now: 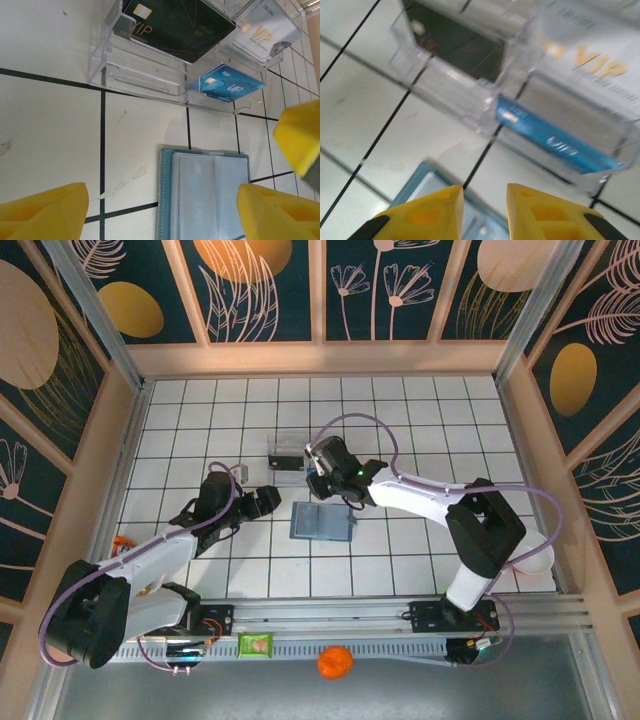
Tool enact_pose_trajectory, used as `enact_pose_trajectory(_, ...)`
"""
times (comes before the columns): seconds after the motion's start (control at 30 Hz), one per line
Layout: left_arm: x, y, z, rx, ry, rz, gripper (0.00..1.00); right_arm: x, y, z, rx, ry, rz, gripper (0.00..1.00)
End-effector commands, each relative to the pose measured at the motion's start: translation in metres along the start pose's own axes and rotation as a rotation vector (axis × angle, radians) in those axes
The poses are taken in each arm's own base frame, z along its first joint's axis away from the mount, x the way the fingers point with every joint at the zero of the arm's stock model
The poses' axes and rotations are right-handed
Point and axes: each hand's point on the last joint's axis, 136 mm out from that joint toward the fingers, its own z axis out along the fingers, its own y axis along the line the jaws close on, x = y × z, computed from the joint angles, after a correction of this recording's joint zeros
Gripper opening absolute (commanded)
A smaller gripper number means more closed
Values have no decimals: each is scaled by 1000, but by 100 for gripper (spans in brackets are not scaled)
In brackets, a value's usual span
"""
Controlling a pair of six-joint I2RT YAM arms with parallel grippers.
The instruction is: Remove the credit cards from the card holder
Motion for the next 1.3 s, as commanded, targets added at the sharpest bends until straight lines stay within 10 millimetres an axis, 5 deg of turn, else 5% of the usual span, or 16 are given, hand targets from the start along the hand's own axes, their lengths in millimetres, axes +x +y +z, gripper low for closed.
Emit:
enact_pose_trajectory(0.0,2,14,0,-52,-3,-1,79,50,31,11,-71,136,-45,31)
enact_pose_trajectory(0.3,7,21,0,-72,3,-5,84,77,61,20,-6,189,-177,40)
enact_pose_trajectory(0.57,8,20,-1,-64,4,0,83,93,60,32,58,234,-239,40)
enact_pose_trajectory(0.7,9,19,-1,-54,6,2,82,102,56,36,78,253,-239,31)
enact_pose_trajectory(0.93,19,10,3,17,47,-5,68,93,62,33,34,191,-193,0)
enact_pose_trajectory(1.27,47,-13,25,71,154,46,36,71,60,17,-84,64,-36,0)
